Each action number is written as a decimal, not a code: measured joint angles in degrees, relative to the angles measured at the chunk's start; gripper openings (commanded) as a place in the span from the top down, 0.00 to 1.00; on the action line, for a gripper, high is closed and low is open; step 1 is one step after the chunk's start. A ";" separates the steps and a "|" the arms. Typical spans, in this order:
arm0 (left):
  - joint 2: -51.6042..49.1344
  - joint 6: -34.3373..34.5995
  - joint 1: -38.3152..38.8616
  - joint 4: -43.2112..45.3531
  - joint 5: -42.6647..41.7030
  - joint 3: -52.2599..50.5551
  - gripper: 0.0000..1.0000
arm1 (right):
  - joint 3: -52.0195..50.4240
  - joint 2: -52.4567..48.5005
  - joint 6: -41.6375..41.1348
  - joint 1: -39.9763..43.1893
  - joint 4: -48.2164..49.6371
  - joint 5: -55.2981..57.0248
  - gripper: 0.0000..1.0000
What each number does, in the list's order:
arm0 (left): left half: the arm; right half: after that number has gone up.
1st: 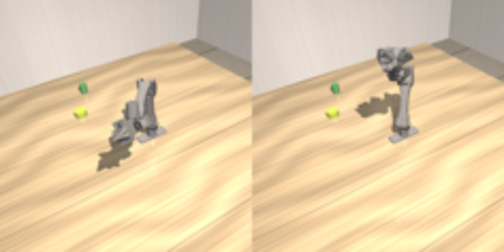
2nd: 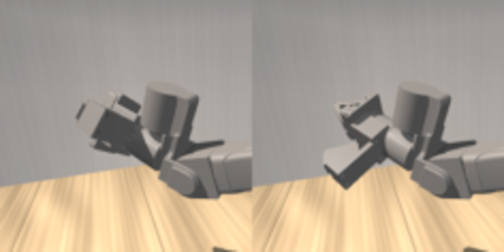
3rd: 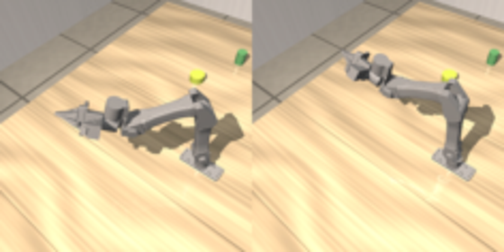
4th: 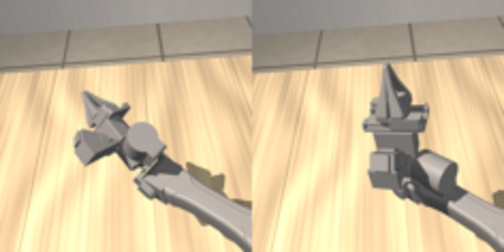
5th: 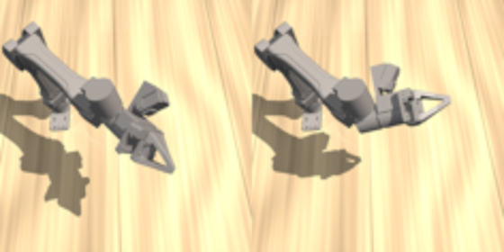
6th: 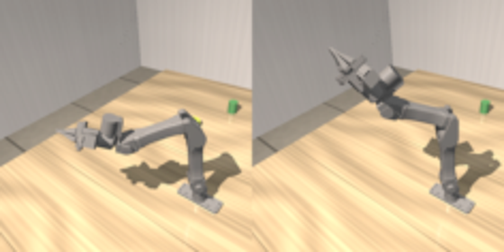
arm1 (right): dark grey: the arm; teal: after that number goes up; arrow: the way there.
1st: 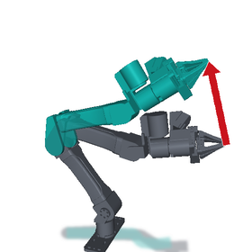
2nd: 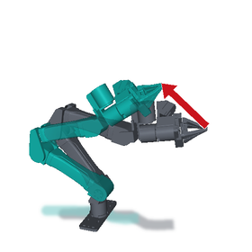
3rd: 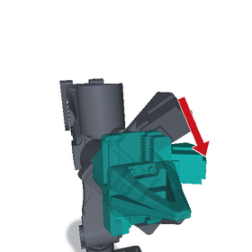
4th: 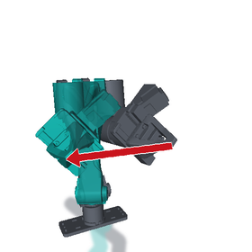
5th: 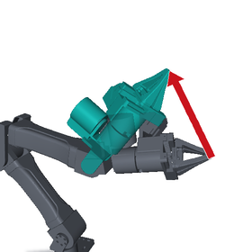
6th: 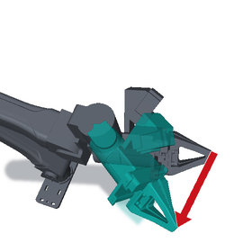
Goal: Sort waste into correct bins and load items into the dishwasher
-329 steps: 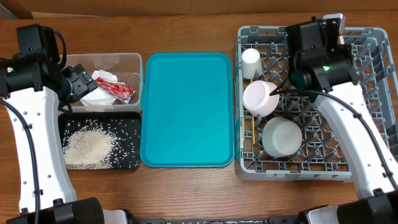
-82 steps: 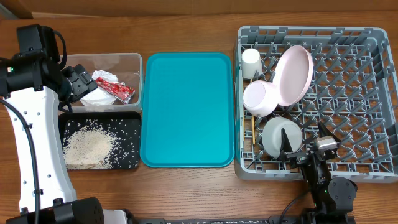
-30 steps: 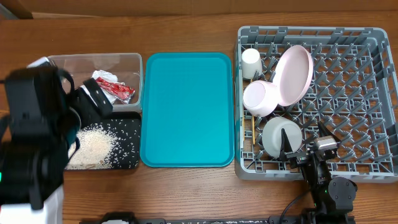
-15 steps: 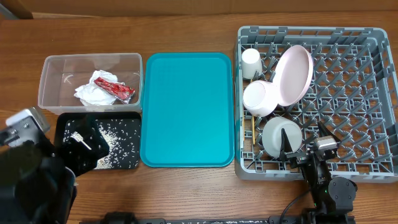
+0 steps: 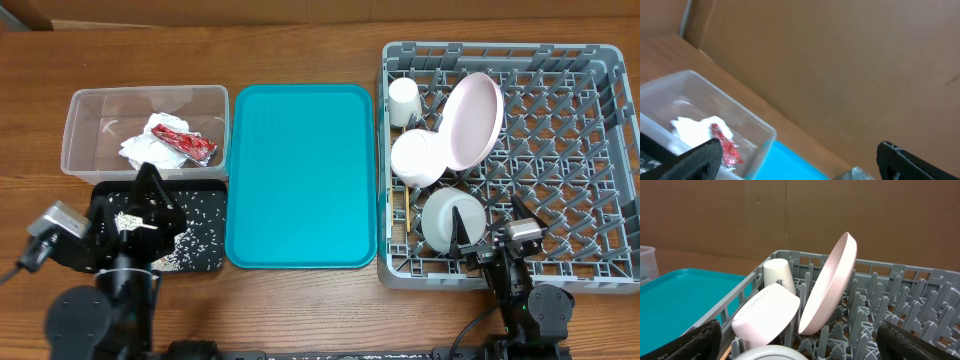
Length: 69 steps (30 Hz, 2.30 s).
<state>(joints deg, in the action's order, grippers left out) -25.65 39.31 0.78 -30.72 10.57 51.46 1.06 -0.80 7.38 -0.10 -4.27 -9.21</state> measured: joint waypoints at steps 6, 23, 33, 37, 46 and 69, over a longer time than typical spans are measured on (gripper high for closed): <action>6.36 12.02 0.00 10.99 0.00 -14.91 0.00 | 0.00 0.00 0.00 0.00 0.00 0.00 0.00; 23.87 19.21 0.02 25.92 4.42 -42.62 0.00 | 0.00 0.00 0.13 0.00 0.02 0.02 0.00; 24.74 -8.07 0.66 30.64 3.56 -44.83 0.00 | 0.00 0.00 0.13 0.00 0.04 0.02 0.00; 24.74 -13.35 0.66 30.69 3.65 -47.12 0.00 | 0.00 0.02 0.15 0.00 0.00 0.00 0.00; 24.76 -16.65 0.74 27.69 4.72 -50.95 0.00 | 0.00 0.00 0.13 0.00 0.02 0.02 0.00; 24.79 -21.99 0.74 27.80 4.79 -50.95 0.00 | 0.00 0.00 0.13 0.00 0.02 0.00 0.00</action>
<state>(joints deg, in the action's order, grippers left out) -0.86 17.32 1.52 -2.92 15.35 0.51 1.06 -0.80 7.51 -0.10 -4.25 -9.21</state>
